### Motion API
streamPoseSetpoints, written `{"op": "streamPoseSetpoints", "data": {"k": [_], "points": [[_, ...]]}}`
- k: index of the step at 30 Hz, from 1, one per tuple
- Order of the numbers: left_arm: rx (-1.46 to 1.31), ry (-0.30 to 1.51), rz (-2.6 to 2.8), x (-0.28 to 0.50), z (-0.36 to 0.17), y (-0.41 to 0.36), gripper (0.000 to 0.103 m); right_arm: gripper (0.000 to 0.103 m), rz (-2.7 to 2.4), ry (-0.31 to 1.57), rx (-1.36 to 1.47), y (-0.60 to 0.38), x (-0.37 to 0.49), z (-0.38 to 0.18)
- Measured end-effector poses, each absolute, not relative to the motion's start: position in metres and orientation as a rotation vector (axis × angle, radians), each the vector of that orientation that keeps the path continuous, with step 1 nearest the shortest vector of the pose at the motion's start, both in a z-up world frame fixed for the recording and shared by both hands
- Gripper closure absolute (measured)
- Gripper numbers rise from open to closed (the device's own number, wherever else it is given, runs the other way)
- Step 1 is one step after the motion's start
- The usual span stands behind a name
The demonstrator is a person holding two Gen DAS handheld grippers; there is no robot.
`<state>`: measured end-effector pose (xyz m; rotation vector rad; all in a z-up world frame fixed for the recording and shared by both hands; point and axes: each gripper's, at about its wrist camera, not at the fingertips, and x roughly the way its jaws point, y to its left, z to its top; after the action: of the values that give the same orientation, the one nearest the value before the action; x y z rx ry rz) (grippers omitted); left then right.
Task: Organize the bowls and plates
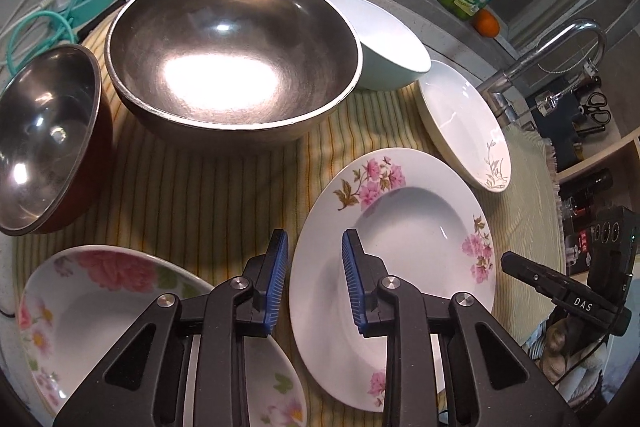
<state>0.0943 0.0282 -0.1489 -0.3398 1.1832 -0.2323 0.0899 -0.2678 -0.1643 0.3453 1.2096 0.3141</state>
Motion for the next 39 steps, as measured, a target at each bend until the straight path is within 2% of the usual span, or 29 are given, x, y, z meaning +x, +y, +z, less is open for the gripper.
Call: {"op": "streamPoseSetpoints", "data": {"k": [6,7,9,21,39], "points": [[-0.336,1.201,-0.241,0.098,-0.152,0.027,0.08,0.061,0.333,1.239,0.384,-0.268,0.093,-0.173],[-0.335,1.203,-0.242,0.098,-0.153,0.026,0.08,0.063,0.336,1.242,0.39,-0.267,0.094,-0.175],[-0.334,1.207,-0.244,0.099,-0.154,0.026,0.08,0.073,0.347,1.252,0.395,-0.266,0.094,-0.177],[-0.33,1.214,-0.249,0.101,-0.156,0.025,0.082,0.087,0.398,1.276,0.413,-0.26,0.096,-0.182],[-0.326,1.224,-0.266,0.082,-0.153,0.004,0.082,0.087,0.377,1.296,0.384,-0.273,0.089,-0.18]]}}
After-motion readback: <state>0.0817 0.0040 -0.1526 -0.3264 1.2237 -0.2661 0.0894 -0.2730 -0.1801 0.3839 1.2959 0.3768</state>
